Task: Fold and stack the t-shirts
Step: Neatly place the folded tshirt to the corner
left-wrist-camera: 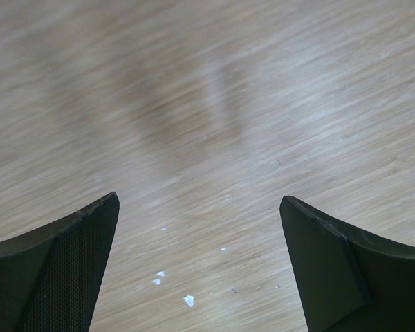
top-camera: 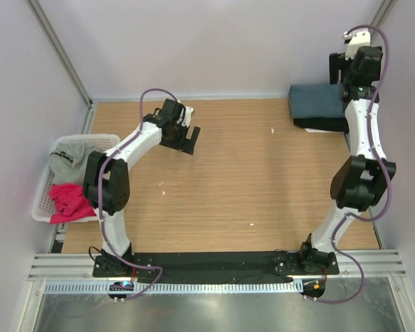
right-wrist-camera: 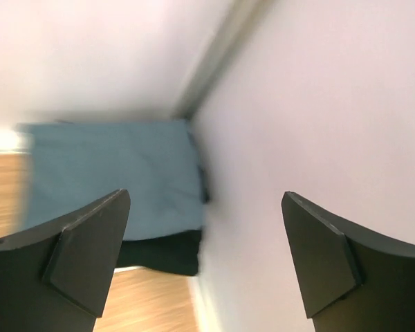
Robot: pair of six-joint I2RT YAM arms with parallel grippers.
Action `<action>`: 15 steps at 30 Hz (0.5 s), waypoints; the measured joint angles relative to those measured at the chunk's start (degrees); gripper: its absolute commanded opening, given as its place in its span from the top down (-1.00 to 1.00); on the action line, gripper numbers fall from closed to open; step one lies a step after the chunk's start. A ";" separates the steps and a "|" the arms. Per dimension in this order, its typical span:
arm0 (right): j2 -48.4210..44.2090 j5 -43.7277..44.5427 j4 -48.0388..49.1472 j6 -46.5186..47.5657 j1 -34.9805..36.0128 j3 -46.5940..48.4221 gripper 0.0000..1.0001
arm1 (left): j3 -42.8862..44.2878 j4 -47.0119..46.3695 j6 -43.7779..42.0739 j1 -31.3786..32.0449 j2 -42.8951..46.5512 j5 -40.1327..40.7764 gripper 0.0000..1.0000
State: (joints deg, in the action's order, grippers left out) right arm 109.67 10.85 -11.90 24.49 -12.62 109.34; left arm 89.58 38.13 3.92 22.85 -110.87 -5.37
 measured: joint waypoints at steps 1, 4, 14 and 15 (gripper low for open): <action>-2.86 -3.48 -0.50 -2.56 0.13 -1.46 -0.99 | 0.28 -0.07 -0.11 0.00 1.11 1.77 -0.99; -11.13 -17.25 -0.46 -11.89 0.70 -9.51 -1.00 | 0.42 -1.18 -0.22 -0.04 5.79 6.58 -0.99; -17.62 -42.77 -0.68 -31.89 13.81 -35.39 -0.99 | 6.38 -2.78 9.88 -5.53 13.49 6.95 -0.99; -17.99 -43.25 -0.81 -32.52 15.63 -36.79 -0.99 | 5.27 -3.39 10.47 -6.05 14.62 6.99 -0.99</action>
State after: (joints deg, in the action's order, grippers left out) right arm 91.68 -32.40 -12.71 -8.03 3.01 72.55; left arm 94.85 34.74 14.39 16.80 -96.25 1.63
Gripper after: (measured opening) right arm 0.996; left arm 0.995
